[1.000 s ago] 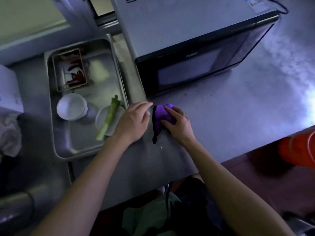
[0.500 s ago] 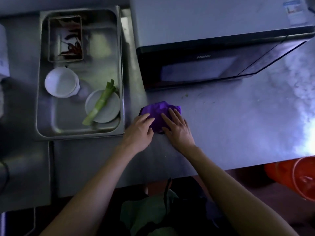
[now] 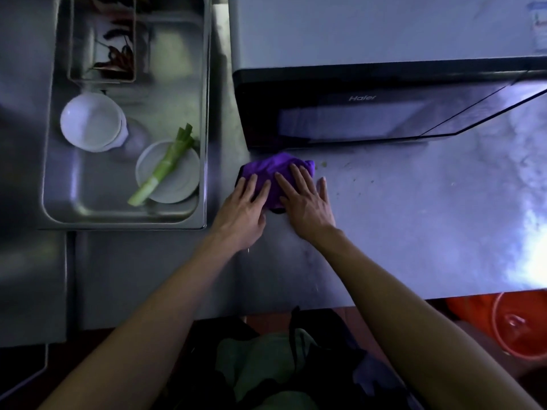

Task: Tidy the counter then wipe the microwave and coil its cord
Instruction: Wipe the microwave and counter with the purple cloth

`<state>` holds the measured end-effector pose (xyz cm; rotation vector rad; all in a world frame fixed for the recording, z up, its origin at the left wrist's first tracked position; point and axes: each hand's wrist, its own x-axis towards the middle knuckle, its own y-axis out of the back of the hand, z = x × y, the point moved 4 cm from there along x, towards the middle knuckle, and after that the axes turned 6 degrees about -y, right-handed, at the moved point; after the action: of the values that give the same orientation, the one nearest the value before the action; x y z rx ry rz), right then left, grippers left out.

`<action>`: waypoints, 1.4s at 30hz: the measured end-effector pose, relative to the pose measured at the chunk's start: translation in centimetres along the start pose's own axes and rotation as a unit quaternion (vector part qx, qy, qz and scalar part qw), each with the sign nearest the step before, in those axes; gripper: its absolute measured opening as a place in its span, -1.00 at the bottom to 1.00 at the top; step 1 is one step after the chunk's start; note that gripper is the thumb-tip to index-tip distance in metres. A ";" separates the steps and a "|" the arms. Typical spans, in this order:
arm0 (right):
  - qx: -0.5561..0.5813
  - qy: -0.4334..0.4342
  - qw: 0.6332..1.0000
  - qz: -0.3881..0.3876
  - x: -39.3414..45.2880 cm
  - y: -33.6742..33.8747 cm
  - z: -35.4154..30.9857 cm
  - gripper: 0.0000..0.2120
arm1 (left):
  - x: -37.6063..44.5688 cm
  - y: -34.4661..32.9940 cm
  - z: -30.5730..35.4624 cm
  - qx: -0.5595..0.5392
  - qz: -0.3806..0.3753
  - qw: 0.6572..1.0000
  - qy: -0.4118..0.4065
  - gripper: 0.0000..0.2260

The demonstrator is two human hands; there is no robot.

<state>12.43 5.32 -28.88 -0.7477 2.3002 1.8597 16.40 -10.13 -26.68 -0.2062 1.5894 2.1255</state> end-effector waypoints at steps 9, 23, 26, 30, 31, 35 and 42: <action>-0.004 0.044 0.998 0.039 2.1 1.3 2.0 -0.44 | 2.3 0.9 1.0 0.008 0.057 0.998 0.012 -0.37; -0.035 0.116 0.992 0.025 3.0 1.4 1.1 -0.36 | 2.3 0.5 1.0 0.032 0.052 0.997 0.057 -0.34; -0.036 0.100 0.994 0.024 3.5 1.8 0.7 -0.37 | 3.0 0.6 0.5 0.043 0.049 0.996 0.056 -0.32; -0.036 0.084 0.995 0.025 3.3 2.1 0.5 -0.37 | 3.6 0.7 0.0 0.041 0.047 0.997 0.051 -0.32; -0.031 0.081 0.996 0.027 3.2 2.2 0.7 -0.38 | 3.6 0.7 0.1 0.040 0.046 0.997 0.048 -0.31; -0.015 0.060 0.997 0.046 3.1 2.8 2.0 -0.41 | 4.4 0.7 0.9 0.060 0.043 0.997 0.022 -0.27; -0.005 0.017 0.999 0.049 1.8 4.2 7.4 -0.37 | 6.8 -0.2 5.7 0.059 0.023 0.998 -0.008 -0.22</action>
<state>7.40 12.28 -27.71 -0.6848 2.3918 1.9152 11.47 -2.87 -27.70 -0.1149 1.7205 2.0533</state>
